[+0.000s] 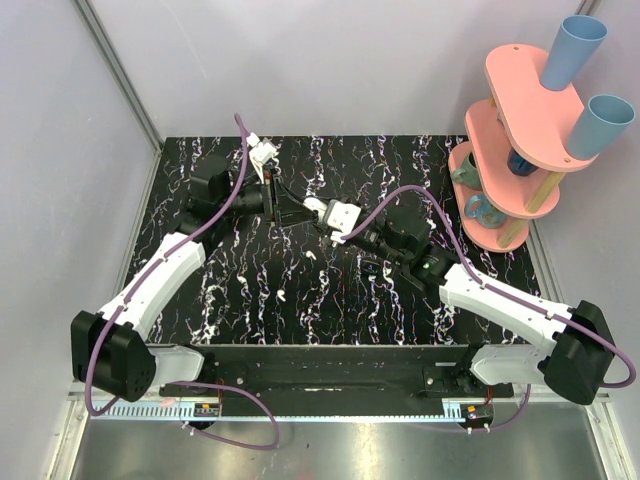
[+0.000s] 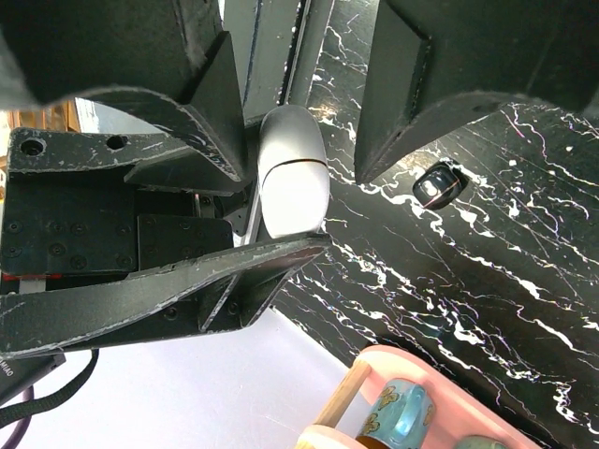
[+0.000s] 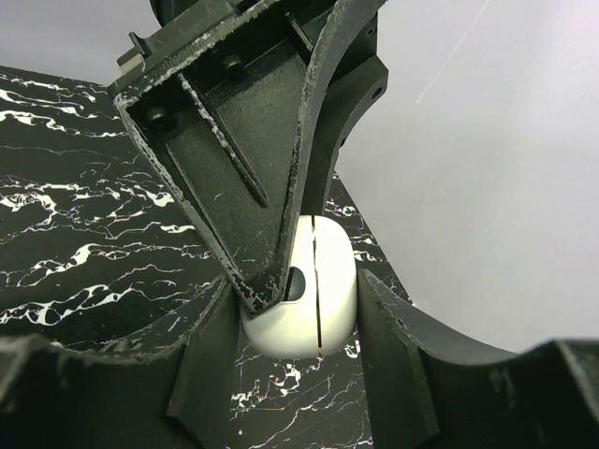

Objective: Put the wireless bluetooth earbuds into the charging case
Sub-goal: Pass from the right arm to the left

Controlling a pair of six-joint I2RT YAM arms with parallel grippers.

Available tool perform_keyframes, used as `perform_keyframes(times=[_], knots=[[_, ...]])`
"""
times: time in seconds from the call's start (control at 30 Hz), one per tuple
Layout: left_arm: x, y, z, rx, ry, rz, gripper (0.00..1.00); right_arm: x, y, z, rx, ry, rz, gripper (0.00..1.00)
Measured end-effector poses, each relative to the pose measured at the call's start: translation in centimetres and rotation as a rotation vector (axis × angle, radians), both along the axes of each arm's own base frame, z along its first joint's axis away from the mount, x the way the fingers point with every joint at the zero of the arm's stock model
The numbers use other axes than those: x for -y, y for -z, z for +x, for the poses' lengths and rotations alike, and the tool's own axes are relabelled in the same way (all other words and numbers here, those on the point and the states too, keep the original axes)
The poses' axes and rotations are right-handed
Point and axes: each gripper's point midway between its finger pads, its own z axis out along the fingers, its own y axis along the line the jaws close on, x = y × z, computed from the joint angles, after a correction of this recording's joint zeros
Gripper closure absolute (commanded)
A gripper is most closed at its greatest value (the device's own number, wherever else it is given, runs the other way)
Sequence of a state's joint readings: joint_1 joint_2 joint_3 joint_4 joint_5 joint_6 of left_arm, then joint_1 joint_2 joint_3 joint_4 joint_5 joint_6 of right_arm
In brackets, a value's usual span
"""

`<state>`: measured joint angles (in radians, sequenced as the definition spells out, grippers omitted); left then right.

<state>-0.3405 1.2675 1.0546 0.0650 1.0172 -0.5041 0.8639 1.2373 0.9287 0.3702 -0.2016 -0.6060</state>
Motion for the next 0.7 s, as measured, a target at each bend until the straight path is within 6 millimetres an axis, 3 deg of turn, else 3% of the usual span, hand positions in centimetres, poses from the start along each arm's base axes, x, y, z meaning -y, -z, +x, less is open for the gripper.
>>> perform_keyframes(times=[0.2,0.47,0.7], knots=[[0.11,0.08,-0.07,0.003,0.002,0.004,0.54,0.01,0.11,0.0,-0.001,0.0,-0.002,0.73],[0.22,-0.11,-0.07,0.009,0.0,0.009,0.49,0.0,-0.01,0.0,0.007,-0.001,-0.002,0.73],[0.33,-0.29,0.29,0.01,-0.007,0.01,0.53,0.02,-0.05,0.04,0.016,0.0,-0.006,0.73]])
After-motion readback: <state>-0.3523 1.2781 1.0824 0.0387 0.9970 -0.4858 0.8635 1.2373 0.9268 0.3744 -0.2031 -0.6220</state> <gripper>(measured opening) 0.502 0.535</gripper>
